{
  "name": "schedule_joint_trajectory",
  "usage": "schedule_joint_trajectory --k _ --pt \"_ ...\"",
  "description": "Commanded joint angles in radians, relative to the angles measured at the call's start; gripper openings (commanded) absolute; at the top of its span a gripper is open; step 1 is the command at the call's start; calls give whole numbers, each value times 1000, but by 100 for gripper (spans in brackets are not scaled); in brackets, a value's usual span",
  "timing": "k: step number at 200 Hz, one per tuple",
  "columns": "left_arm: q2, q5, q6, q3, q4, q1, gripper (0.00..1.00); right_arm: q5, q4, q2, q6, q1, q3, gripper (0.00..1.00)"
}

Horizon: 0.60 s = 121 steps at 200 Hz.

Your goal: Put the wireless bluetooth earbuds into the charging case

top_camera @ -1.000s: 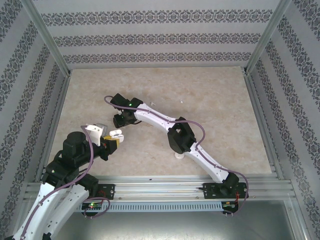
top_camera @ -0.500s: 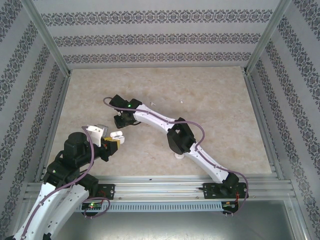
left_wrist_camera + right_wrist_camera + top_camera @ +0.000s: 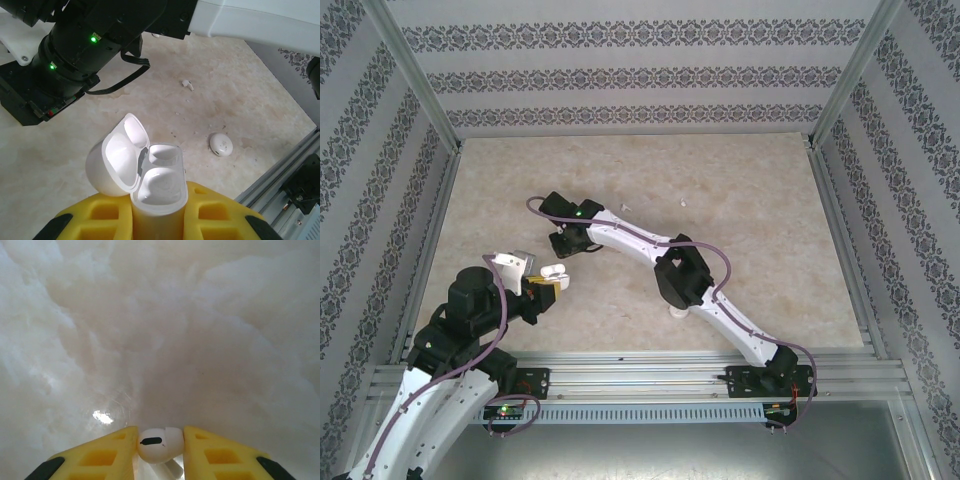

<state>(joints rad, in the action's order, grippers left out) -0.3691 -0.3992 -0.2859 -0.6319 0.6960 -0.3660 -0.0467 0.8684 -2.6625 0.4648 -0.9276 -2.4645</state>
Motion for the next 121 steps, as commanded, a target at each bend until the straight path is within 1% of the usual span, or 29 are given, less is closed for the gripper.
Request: schedule_joint_trajectory --k 1,32,50,83,121 --pt "17 -25 -22 11 -21 9 0 3 49 60 12 -7 75 26" --pt "17 -57 -19 21 -43 9 0 6 -4 150 39 13 201 25" --pt "16 -80 -28 37 -78 9 0 13 -36 213 62 31 305 25" --pt "3 -125 -72 86 -204 9 0 28 -136 361 122 79 557 25" --pt "-76 -198 -119 136 -379 7 0 62 -237 531 211 143 845 25"
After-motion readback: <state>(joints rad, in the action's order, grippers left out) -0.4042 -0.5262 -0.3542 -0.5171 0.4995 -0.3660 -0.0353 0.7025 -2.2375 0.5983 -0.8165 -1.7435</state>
